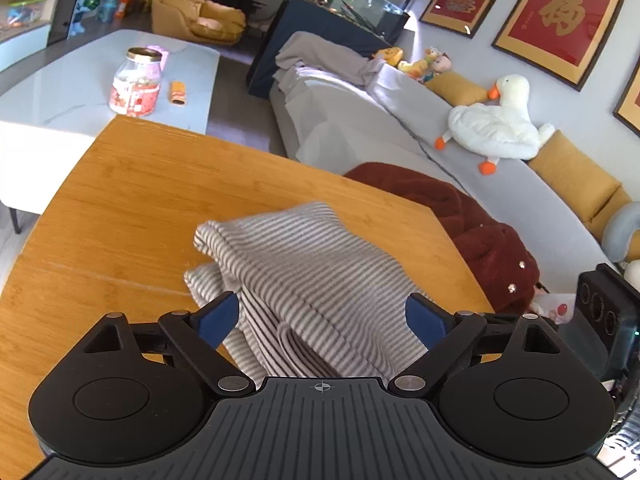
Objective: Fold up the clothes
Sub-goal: 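Fold the shirt end over with the left gripper toward the right gripper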
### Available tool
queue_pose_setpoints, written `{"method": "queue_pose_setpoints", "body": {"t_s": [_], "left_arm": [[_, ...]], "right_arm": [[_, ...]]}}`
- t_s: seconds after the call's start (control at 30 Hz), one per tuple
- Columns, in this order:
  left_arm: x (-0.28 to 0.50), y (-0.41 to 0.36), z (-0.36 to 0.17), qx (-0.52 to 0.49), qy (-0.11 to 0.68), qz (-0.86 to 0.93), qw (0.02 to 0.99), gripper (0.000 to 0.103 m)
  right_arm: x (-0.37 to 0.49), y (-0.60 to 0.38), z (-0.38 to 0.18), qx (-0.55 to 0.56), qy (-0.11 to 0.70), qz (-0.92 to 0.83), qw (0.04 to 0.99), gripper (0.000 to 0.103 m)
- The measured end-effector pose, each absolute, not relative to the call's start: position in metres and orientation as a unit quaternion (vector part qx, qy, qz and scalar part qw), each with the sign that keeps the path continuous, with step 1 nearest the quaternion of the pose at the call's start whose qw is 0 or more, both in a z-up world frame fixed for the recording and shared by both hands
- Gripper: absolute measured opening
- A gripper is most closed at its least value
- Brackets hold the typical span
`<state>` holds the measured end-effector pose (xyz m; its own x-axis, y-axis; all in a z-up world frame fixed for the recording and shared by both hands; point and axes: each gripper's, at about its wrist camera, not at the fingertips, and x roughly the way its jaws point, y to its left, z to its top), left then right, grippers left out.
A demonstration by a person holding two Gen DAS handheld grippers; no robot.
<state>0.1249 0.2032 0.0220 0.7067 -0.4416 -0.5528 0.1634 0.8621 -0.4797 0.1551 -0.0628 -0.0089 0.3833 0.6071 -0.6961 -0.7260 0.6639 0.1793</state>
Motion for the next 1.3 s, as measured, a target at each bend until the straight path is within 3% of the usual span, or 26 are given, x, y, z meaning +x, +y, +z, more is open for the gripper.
{"method": "queue_pose_setpoints", "body": {"t_s": [0.23,0.33,0.43,0.5,0.67,0.8,0.93,1.2,1.23,1.3], "left_arm": [[0.105,0.174,0.003,-0.216,0.377,-0.183,0.882,0.096],[0.103,0.165,0.015,-0.207,0.357,-0.195,0.89,0.089],[0.101,0.164,0.011,-0.179,0.358,-0.176,0.899,0.075],[0.1,0.166,0.005,-0.166,0.363,-0.16,0.903,0.06],[0.094,0.193,-0.016,-0.224,0.376,-0.155,0.886,0.063],[0.096,0.194,-0.016,-0.215,0.372,-0.159,0.889,0.064],[0.096,0.193,-0.018,-0.209,0.372,-0.161,0.89,0.066],[0.094,0.191,-0.022,-0.207,0.374,-0.164,0.889,0.068],[0.094,0.192,-0.022,-0.206,0.375,-0.164,0.889,0.068],[0.093,0.192,-0.023,-0.205,0.376,-0.166,0.888,0.069]], "right_arm": [[0.15,-0.062,-0.009,-0.093,0.371,0.405,0.83,0.085],[0.149,-0.063,-0.009,-0.092,0.368,0.402,0.833,0.085],[0.145,-0.061,-0.006,-0.105,0.357,0.397,0.839,0.085],[0.143,-0.06,-0.005,-0.109,0.352,0.397,0.84,0.085],[0.146,-0.063,0.009,-0.109,0.354,0.423,0.827,0.086],[0.181,-0.083,0.031,-0.006,0.386,0.449,0.806,0.094],[0.231,-0.093,0.04,0.083,0.399,0.427,0.807,0.094],[0.307,-0.03,-0.023,0.126,0.504,0.402,0.754,0.094],[0.305,-0.022,-0.026,0.118,0.503,0.411,0.751,0.092],[0.295,-0.011,-0.02,0.094,0.48,0.434,0.756,0.075]]}}
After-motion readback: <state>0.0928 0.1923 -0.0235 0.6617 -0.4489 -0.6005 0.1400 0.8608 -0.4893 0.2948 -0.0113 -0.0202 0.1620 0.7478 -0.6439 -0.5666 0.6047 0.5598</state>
